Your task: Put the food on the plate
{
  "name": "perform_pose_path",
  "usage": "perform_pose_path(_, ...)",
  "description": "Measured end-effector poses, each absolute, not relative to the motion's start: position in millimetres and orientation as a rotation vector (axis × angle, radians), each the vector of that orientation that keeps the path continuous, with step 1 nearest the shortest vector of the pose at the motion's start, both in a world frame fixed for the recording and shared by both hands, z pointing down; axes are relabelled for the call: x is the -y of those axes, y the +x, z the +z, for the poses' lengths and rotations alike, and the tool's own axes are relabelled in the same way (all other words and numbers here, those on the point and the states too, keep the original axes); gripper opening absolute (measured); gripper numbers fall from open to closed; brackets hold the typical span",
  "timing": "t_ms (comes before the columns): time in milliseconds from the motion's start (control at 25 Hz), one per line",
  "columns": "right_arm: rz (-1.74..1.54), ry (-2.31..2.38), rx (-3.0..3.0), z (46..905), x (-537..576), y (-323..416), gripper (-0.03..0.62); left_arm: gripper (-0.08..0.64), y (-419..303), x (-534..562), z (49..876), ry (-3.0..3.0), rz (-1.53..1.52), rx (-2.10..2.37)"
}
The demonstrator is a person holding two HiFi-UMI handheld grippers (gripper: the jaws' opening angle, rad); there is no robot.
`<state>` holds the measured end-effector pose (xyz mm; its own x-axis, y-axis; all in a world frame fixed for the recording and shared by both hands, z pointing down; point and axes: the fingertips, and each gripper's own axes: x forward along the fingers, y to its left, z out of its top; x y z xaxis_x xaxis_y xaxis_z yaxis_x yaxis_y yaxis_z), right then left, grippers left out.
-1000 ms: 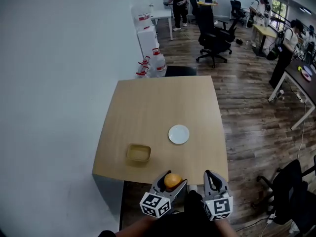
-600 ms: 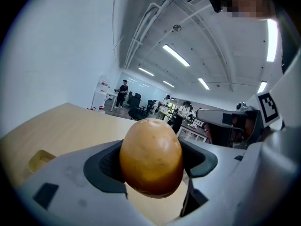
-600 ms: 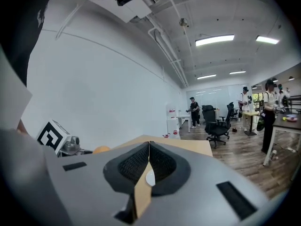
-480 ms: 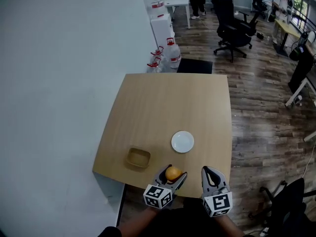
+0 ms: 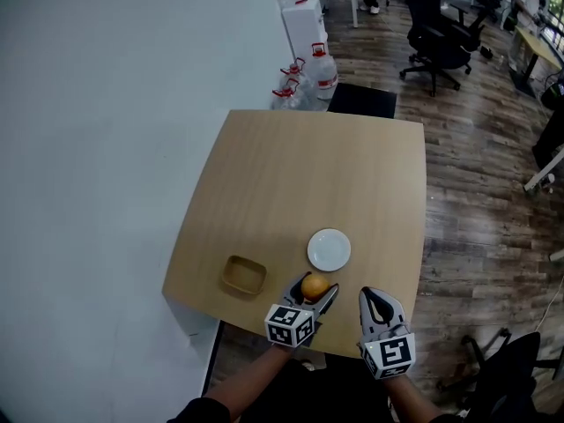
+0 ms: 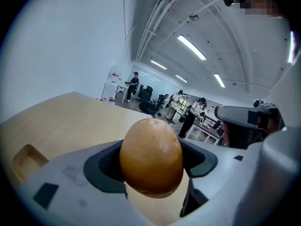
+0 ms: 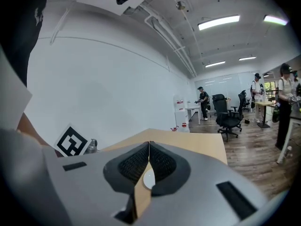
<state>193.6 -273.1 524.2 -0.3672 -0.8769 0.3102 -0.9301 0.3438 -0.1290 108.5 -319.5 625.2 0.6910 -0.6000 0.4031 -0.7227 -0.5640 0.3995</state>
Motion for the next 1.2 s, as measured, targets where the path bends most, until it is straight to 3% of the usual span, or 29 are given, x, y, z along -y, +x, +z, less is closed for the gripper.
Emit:
perform_pose_path(440,0.489,1.528,2.427,569.6,293.3,186.6,0.061,0.341,109.3,370.3,711.6,2.282,0.365,1.072)
perform_pose_path(1200,0.490,1.554,2.354,595.0,308.0,238.7,0.061,0.342,131.9,416.8,830.2,2.164,0.848,0.992)
